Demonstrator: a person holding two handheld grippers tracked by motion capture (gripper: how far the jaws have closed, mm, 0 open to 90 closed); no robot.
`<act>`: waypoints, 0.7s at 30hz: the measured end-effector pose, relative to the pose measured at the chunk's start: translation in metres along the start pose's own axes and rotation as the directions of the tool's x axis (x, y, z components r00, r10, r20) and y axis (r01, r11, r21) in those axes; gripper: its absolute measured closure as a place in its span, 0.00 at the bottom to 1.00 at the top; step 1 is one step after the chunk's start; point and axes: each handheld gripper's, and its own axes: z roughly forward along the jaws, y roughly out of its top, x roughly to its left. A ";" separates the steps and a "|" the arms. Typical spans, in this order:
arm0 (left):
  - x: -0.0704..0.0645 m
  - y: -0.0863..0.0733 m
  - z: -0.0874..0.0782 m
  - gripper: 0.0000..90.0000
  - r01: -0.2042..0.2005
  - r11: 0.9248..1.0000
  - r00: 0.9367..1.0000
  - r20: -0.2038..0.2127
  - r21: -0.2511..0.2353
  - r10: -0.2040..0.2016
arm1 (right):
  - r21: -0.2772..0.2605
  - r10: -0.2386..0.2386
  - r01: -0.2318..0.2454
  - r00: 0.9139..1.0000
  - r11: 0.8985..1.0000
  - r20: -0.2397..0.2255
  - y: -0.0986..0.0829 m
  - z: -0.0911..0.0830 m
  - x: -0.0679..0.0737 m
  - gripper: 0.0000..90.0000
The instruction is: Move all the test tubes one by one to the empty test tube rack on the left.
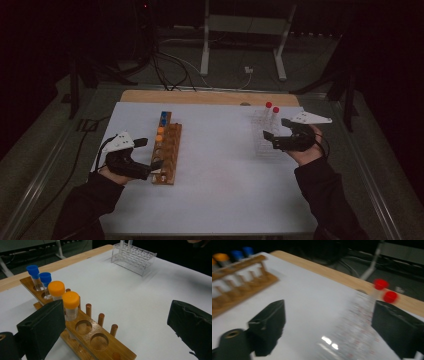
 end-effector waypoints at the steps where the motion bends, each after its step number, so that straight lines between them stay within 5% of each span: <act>1: 0.000 0.000 -0.001 0.03 -0.001 1.000 1.000 0.005 0.000 0.001 | 0.008 0.006 -0.006 1.000 1.000 0.009 -0.002 0.002 -0.005 0.19; 7: -0.001 0.001 -0.003 0.03 -0.006 1.000 1.000 -0.001 -0.007 0.006 | 0.027 0.035 -0.037 0.997 0.999 0.063 -0.013 0.019 -0.029 0.42; 21: -0.001 0.000 -0.004 0.03 -0.006 1.000 1.000 0.001 -0.005 0.006 | 0.091 0.083 -0.098 0.983 0.991 0.163 -0.018 0.065 -0.066 0.64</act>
